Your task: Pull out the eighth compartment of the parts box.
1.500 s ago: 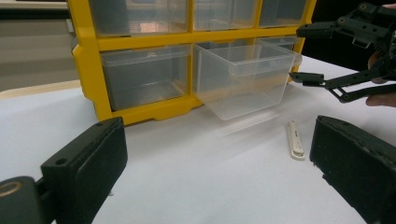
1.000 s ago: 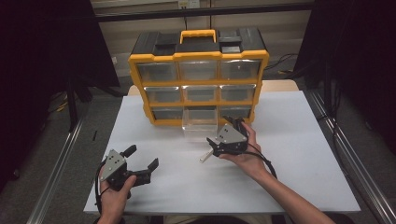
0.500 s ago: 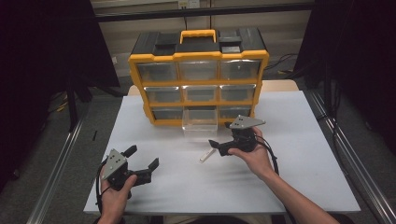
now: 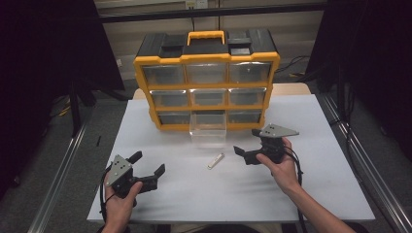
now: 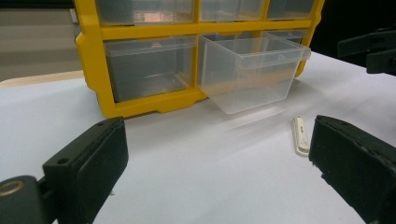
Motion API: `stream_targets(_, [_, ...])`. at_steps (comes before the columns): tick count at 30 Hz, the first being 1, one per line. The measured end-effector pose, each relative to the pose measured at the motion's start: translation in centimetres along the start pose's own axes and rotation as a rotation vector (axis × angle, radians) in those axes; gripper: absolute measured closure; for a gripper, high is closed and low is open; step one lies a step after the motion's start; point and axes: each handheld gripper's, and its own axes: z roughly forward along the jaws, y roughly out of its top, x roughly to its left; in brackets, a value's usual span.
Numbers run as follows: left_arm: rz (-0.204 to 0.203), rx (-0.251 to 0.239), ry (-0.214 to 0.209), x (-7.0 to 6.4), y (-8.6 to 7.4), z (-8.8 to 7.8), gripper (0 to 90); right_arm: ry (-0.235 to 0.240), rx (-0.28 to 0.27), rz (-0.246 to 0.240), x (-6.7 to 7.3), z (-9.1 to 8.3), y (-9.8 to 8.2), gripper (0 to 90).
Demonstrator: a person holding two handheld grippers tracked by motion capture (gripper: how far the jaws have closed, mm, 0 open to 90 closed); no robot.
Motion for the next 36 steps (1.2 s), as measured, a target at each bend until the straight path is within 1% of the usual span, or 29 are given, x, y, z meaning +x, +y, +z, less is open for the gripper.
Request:
stream_targets(2, [0.001,-0.001,0.000,0.0,0.0,0.0,4.8,0.003,-0.015,0.008,0.0,-0.4,-0.3,5.3])
stream_targets(3, [0.007,0.004,0.003,0.0,0.0,0.0,4.7,0.003,-0.013,0.010,0.0,-0.6,-0.4,5.2])
stream_targets(5, [0.007,0.003,0.004,0.0,0.0,-0.1,4.7,-0.001,-0.014,0.002,0.1,-0.9,-0.4,5.2])
stream_targets(7, [0.004,0.006,0.007,0.1,0.0,-0.1,4.7,-0.011,-0.012,0.004,0.1,-1.4,-0.7,5.1])
stream_targets(9, [0.000,0.003,0.008,0.2,0.0,-0.1,4.7,-0.003,-0.003,0.002,0.0,-2.0,-1.0,4.9])
stream_targets(11, [0.000,0.007,0.004,0.1,0.0,-0.1,4.7,-0.006,0.004,0.018,-0.2,-2.4,-1.3,4.5])
stream_targets(12, [0.000,0.002,0.012,0.1,0.0,-0.1,4.7,-0.010,0.007,0.020,-0.3,-2.6,-1.5,4.6])
stream_targets(13, [0.008,-0.003,0.014,0.2,0.0,-0.2,4.7,-0.017,0.003,0.021,-0.3,-2.9,-1.5,4.6])
stream_targets(14, [0.021,-0.009,0.008,0.2,0.0,-0.3,4.7,-0.015,-0.001,0.026,-0.3,-3.2,-1.6,4.6])
stream_targets(15, [0.024,-0.008,0.015,0.2,0.1,-0.3,4.7,-0.015,-0.005,0.025,-0.3,-3.4,-1.6,4.6])
stream_targets(17, [0.021,-0.009,0.015,0.3,0.1,-0.4,4.7,-0.030,-0.013,0.019,-0.3,-4.0,-1.7,4.5])
stream_targets(18, [0.014,-0.015,0.013,0.3,0.1,-0.5,4.7,-0.036,-0.017,0.018,-0.3,-4.2,-1.8,4.5])
stream_targets(21, [0.007,-0.019,0.007,0.4,0.2,-0.5,4.6,-0.055,-0.016,0.037,-0.4,-5.0,-2.2,4.4])
stream_targets(22, [0.011,-0.017,0.006,0.4,0.2,-0.5,4.5,-0.055,-0.018,0.033,-0.5,-5.3,-2.3,4.3])
stream_targets(23, [0.007,-0.022,-0.007,0.3,0.1,-0.5,4.5,-0.065,-0.026,0.040,-0.5,-5.6,-2.4,4.3])
stream_targets(25, [0.016,-0.016,-0.009,0.2,0.1,-0.5,4.5,-0.080,-0.029,0.052,-0.7,-6.3,-2.7,4.2])
stream_targets(28, [0.019,-0.018,0.005,0.1,0.1,-0.7,4.4,-0.102,-0.033,0.057,-1.0,-7.2,-3.1,3.9])
stream_targets(29, [0.020,-0.018,0.005,0.0,0.1,-0.8,4.4,-0.111,-0.033,0.069,-1.0,-7.5,-3.2,3.9])
stream_targets(32, [0.009,-0.020,0.005,-0.2,0.1,-0.9,4.3,-0.131,-0.045,0.061,-1.1,-8.5,-3.5,3.6])
stream_targets(33, [0.013,-0.022,0.001,-0.2,0.1,-0.9,4.2,-0.134,-0.047,0.059,-1.1,-8.8,-3.6,3.6])
stream_targets(36, [0.022,-0.008,0.008,-0.5,0.0,-1.1,4.2,-0.150,-0.045,0.046,-1.1,-9.7,-3.9,3.3])
